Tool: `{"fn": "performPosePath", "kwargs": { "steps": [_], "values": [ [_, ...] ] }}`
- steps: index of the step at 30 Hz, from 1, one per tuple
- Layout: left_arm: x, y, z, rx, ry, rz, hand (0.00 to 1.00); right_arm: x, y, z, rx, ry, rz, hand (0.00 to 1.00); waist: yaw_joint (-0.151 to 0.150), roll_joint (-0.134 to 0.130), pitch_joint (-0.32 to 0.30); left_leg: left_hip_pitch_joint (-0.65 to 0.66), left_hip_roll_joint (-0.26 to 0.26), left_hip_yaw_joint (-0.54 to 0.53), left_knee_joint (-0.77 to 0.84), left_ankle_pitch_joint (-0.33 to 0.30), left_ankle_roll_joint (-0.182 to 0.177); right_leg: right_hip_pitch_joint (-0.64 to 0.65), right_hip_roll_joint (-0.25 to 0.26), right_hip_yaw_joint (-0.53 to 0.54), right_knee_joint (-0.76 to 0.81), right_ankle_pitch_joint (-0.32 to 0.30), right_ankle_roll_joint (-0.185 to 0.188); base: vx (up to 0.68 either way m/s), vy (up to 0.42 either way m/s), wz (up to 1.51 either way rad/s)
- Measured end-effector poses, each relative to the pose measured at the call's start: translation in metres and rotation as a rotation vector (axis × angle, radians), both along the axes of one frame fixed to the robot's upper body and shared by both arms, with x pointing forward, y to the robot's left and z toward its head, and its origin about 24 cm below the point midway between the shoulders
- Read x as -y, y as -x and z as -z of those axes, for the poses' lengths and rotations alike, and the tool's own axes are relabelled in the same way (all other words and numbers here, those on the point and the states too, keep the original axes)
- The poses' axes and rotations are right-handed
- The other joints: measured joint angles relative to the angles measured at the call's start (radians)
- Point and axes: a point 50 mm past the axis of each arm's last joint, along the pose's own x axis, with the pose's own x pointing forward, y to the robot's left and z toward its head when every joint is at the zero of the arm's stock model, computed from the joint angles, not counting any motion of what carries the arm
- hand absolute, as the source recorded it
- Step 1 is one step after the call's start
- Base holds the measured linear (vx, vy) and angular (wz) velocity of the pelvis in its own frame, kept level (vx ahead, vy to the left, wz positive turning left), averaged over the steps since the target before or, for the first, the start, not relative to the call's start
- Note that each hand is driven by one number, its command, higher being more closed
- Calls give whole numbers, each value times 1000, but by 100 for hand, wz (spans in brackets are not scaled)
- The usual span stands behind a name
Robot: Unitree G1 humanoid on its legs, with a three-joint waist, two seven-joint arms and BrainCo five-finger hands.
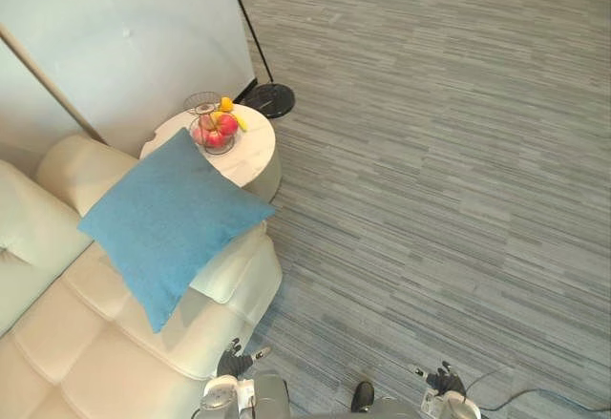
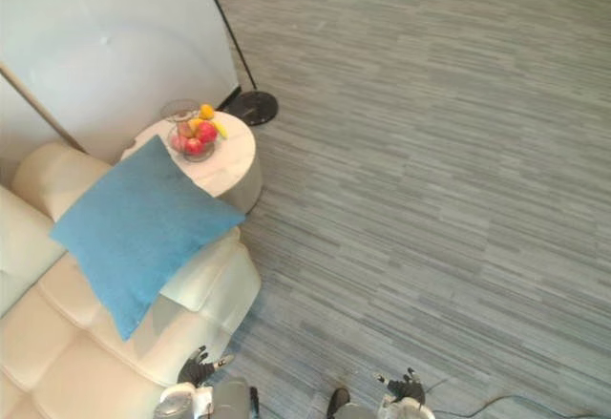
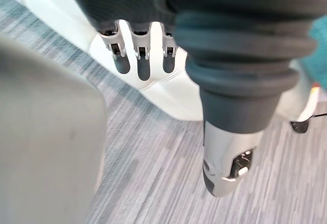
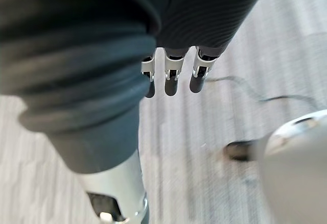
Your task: Pick up cushions and gather them together orderly.
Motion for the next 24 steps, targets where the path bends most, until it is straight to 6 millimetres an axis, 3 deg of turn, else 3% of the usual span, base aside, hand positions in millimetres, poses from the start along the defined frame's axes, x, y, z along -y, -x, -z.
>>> {"fn": "performPosePath", "kwargs": {
  "steps": [1,2,4,6,7,8,9,10,11,13,15,17,18,19,20,21,24],
  "values": [
    [-1,0,0,-5,-4,8,0,-1,3,1,-11,-5,11,0,3,-8,-8,-4,-17,41,-85,77,33,1,-8,-17,4,-13,18,203,80,54],
    [-3,0,0,-4,-9,7,0,-4,3,2,-12,-13,11,0,6,-16,-13,1,-30,56,-108,91,32,2,-15,-17,1,-10,25,233,67,54],
    [-11,0,-1,-1,-27,7,0,-14,5,5,-16,-38,14,0,20,-63,-21,30,-73,66,-166,101,55,22,-37,-31,-33,-8,49,265,63,37],
    [-13,0,-1,-1,-30,8,0,-14,3,4,-11,-39,11,0,23,-73,-21,41,-91,53,-155,88,70,45,-53,-41,-29,-17,64,189,68,28],
    [-13,2,0,-10,-25,-3,0,-12,2,4,-10,-33,9,0,23,-72,-23,70,-103,50,-146,47,78,57,-76,-38,40,-48,102,169,115,24],
    [-11,6,2,-23,-17,-11,0,-9,2,3,-10,-25,7,0,23,-59,-28,99,-103,44,-145,13,79,10,-115,-16,226,-84,138,195,146,23],
    [-11,7,3,-28,-15,-12,0,-9,2,3,-9,-26,6,0,23,-56,-30,113,-105,37,-148,8,80,-14,-132,-6,308,-89,146,141,129,31],
    [-12,10,3,-36,-19,-5,0,-15,2,4,-8,-40,-4,0,18,-63,-34,160,-123,6,-168,1,83,-87,-179,27,523,-91,157,224,82,61],
    [-14,11,3,-42,-31,8,0,-21,5,6,-17,-58,-6,0,6,-74,-39,179,-135,-28,-175,-6,88,-132,-189,66,624,-118,153,251,43,75],
    [-17,13,4,-49,-40,18,0,-24,10,8,-29,-67,-3,0,-7,-88,-46,202,-139,-86,-192,-9,88,-166,-167,89,635,-168,120,270,-44,98],
    [-16,11,3,-49,-38,18,0,-22,9,7,-27,-61,-3,0,-14,-80,-44,217,-126,-141,-205,-3,80,-195,-111,126,554,-184,96,251,-83,96],
    [-13,8,3,-43,-33,19,0,-20,9,7,-22,-60,-1,0,-21,-67,-37,233,-103,-222,-230,3,66,-242,-23,249,411,-175,78,271,-182,115],
    [-11,6,2,-38,-29,22,0,-18,10,6,-22,-55,-1,0,-31,-68,-37,231,-104,-276,-233,4,49,-253,15,349,299,-125,81,282,-276,143],
    [-11,5,2,-36,-32,26,0,-18,12,7,-27,-55,1,0,-35,-87,-37,230,-121,-309,-227,0,39,-242,11,410,206,-61,86,241,-267,152],
    [-13,2,1,-31,-37,28,0,-17,15,7,-34,-54,2,0,-34,-106,-31,233,-139,-337,-222,-14,18,-231,-5,422,192,26,38,218,-289,120],
    [-6,1,1,-23,-11,6,0,-14,13,6,-25,-45,6,0,-22,-74,-34,227,-111,-355,-206,-14,5,-219,6,386,201,18,35,227,-280,93],
    [5,-1,1,-12,30,-26,0,-12,5,2,13,-35,7,0,-21,-35,-24,193,-71,-328,-156,-19,-18,-184,12,272,194,-17,4,188,-231,89]
  ]
}}
